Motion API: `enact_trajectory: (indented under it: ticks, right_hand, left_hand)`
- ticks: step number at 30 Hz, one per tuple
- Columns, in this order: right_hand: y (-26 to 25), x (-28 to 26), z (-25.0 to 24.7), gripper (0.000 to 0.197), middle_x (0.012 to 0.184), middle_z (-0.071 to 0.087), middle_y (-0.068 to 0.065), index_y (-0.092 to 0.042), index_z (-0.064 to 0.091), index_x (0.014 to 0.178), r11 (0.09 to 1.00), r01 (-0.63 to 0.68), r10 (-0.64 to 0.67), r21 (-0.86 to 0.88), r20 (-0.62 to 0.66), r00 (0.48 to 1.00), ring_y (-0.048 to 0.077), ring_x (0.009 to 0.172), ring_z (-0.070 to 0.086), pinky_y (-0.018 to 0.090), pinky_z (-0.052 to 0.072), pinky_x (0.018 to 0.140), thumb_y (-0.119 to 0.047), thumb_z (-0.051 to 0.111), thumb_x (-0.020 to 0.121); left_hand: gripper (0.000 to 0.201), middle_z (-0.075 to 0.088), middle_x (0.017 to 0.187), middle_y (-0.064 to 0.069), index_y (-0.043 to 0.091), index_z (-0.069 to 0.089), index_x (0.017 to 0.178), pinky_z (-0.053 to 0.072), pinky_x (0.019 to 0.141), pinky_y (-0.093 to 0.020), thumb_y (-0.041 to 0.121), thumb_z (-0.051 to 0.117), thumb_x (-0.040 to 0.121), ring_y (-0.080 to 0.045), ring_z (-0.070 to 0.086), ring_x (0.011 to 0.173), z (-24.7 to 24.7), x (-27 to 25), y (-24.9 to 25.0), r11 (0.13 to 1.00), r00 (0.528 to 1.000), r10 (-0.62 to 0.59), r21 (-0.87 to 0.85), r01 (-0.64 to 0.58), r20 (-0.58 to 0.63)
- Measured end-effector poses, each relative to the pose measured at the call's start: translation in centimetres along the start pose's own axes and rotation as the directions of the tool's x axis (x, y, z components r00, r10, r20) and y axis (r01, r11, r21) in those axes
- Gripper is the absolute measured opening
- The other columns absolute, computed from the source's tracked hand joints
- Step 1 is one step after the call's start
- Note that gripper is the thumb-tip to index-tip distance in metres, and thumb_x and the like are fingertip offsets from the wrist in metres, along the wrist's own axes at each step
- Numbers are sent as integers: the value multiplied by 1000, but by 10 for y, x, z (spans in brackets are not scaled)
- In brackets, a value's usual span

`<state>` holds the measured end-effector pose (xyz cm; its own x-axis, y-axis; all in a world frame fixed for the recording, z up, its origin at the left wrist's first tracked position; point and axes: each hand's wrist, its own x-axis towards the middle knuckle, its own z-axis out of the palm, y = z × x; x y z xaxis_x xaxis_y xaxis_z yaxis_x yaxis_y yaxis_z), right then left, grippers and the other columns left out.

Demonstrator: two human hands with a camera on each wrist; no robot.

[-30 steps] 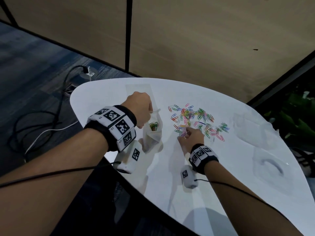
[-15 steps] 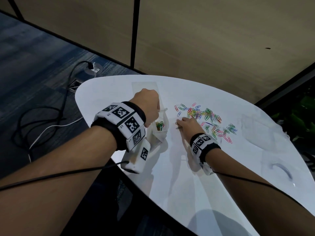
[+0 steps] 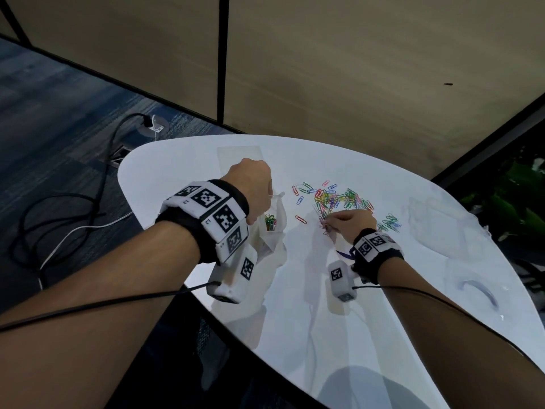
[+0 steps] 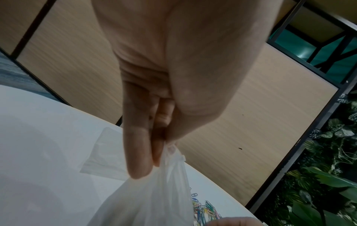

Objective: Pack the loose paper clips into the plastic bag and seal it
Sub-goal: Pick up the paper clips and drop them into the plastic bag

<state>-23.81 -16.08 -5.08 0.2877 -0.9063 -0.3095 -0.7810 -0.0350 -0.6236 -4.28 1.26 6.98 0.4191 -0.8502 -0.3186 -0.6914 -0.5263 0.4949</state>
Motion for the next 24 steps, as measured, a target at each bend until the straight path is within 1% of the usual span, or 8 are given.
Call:
enact_trajectory:
  ticks: [4,8,10,13,16,19,22,24]
  right_hand:
    - [-23,-10,-9,8,93,75,14,0,75,88,771,-98,-23,630,181,983,28,95,70,27,59,82,-3,74,81]
    - [-70,-49,-9,10,89,75,11,4,70,93,620,-137,-273,773,376,885,19,86,71,20,57,77,3,63,87]
    - [-84,-64,2,9,82,74,9,6,69,93,689,-114,-309,716,432,847,16,77,71,19,57,75,5,63,86]
    - [-93,-72,26,13,73,73,7,9,71,96,800,-18,-264,600,379,887,14,65,70,22,59,72,4,67,84]
    - [-102,-75,40,15,73,74,3,-12,77,77,920,262,-330,293,213,920,18,71,71,34,59,78,-10,65,85]
    - [-115,-89,36,31,74,66,-8,-25,71,75,875,482,-457,-44,249,854,8,67,58,20,41,68,-6,51,89]
    - [-118,-87,27,28,98,74,-6,-20,75,101,835,546,-503,-65,310,807,9,79,64,19,45,75,-5,59,83]
    - [-117,-81,19,23,96,77,0,-14,76,99,860,494,-508,130,323,799,13,78,73,26,56,76,-4,66,82]
  left_hand:
    - [25,76,98,-15,4,73,111,63,83,-40,-1,56,93,-32,75,92,3,2,6,1000,1000,-4,-11,4,-22]
    - [22,76,92,-18,2,73,106,64,80,-41,0,58,90,-34,76,86,6,6,9,999,999,-26,-21,25,-38]
    - [21,76,91,-17,2,74,105,64,79,-40,1,62,88,-33,76,84,7,6,11,999,999,-28,-17,27,-38]
    - [18,75,90,-16,4,74,101,64,80,-40,4,64,86,-32,75,83,7,4,13,1000,998,-24,-11,24,-51]
    - [19,74,94,-17,4,72,103,63,82,-41,4,60,88,-32,74,86,6,4,12,999,996,-39,-32,36,-80]
    - [21,73,98,-18,3,70,107,63,83,-41,2,60,88,-33,74,89,5,5,8,996,995,-57,-67,51,-88]
    - [20,75,93,-16,5,74,102,63,80,-41,2,60,88,-33,75,86,1,5,3,993,995,-59,-104,50,-84]
    - [19,76,93,-16,6,75,102,63,82,-41,3,61,89,-32,75,86,-1,4,0,994,994,-54,-99,45,-90]
